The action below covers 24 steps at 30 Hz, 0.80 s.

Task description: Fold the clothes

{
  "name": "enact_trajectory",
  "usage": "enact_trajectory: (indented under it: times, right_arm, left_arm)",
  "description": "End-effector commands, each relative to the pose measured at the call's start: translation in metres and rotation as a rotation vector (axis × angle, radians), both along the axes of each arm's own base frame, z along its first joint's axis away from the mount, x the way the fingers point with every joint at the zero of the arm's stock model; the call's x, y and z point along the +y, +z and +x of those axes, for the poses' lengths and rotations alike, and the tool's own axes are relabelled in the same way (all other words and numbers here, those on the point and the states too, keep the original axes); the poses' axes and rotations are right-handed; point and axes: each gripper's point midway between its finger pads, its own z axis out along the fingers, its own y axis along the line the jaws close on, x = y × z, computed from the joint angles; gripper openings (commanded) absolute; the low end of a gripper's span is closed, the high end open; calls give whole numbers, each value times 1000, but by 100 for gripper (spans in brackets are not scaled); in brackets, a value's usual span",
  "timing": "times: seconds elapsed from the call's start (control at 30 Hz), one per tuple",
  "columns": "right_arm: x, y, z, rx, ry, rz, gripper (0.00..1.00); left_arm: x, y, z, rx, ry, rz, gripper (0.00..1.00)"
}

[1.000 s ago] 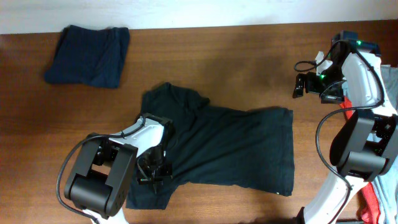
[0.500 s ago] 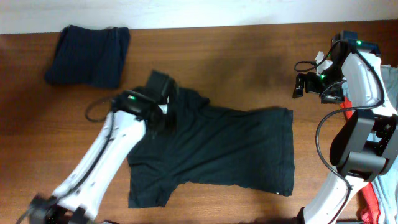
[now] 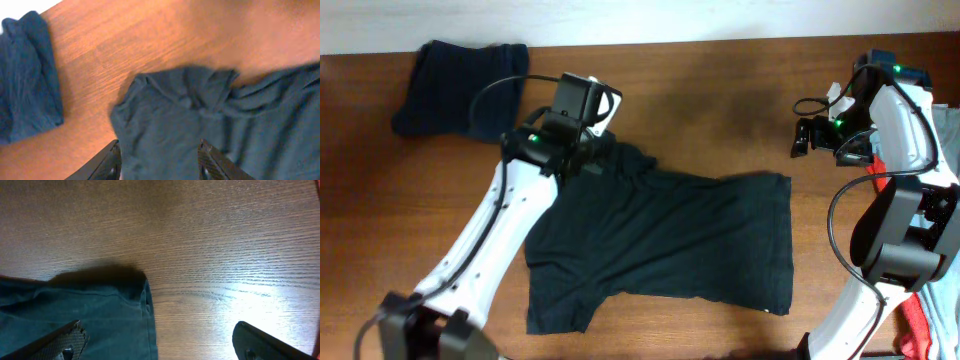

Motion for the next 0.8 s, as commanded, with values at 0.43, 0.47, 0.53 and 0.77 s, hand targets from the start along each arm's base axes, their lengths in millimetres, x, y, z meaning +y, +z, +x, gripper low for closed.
enact_trajectory:
  times: [0.43, 0.47, 0.53, 0.77]
  right_arm:
    - [1, 14, 5, -40, 1, -5, 98]
    - [1, 14, 5, -40, 1, -5, 99]
    - [1, 14, 5, -40, 1, -5, 99]
    - [1, 14, 5, -40, 1, -5, 99]
  left_arm:
    - [-37, -70, 39, 51, -276, -59, 61]
    - [-40, -71, 37, 66, -247, -96, 58]
    - [-44, -72, 34, 90, -192, -135, 55]
    - [-62, -86, 19, 150, -153, -150, 54]
